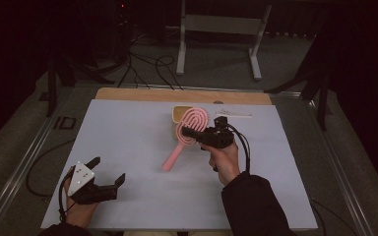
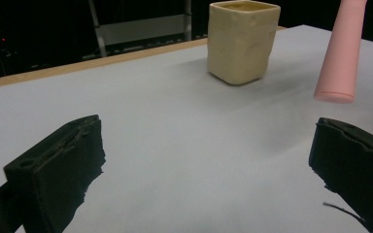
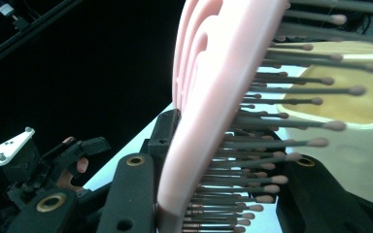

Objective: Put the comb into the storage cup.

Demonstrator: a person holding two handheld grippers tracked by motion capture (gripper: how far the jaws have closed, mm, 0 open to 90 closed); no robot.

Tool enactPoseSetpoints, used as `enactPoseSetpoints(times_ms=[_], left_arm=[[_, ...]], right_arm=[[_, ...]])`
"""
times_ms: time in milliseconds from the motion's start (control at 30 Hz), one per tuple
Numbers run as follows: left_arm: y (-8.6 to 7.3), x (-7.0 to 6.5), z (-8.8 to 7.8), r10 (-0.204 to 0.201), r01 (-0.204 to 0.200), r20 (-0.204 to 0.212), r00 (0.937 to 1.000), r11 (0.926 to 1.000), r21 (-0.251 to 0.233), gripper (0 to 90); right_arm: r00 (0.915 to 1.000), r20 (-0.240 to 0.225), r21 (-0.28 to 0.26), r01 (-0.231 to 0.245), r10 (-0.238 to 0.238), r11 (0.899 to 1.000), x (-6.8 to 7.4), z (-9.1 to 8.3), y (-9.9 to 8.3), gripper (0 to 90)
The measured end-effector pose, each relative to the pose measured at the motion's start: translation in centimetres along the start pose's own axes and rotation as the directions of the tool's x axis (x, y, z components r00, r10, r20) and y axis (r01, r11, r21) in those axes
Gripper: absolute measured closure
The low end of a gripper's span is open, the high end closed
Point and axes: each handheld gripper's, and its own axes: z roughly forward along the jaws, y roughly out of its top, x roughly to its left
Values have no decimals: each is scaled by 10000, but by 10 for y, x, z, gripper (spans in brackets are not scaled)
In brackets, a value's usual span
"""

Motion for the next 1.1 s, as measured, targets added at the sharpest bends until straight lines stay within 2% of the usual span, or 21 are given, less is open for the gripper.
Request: enactPoseSetpoints(times_ms=[267,1100], left_arm=[[-3,-3,5,-6,4,180,9998,10000,83,0],[-6,-6,10,-55,50,259,9997,9998,183,0]], right_arm=[[9999,108,-4,121,-121,9999,1,-4,9,626],[9999,82,-222,-150,152,9996,-2,0,28,626]])
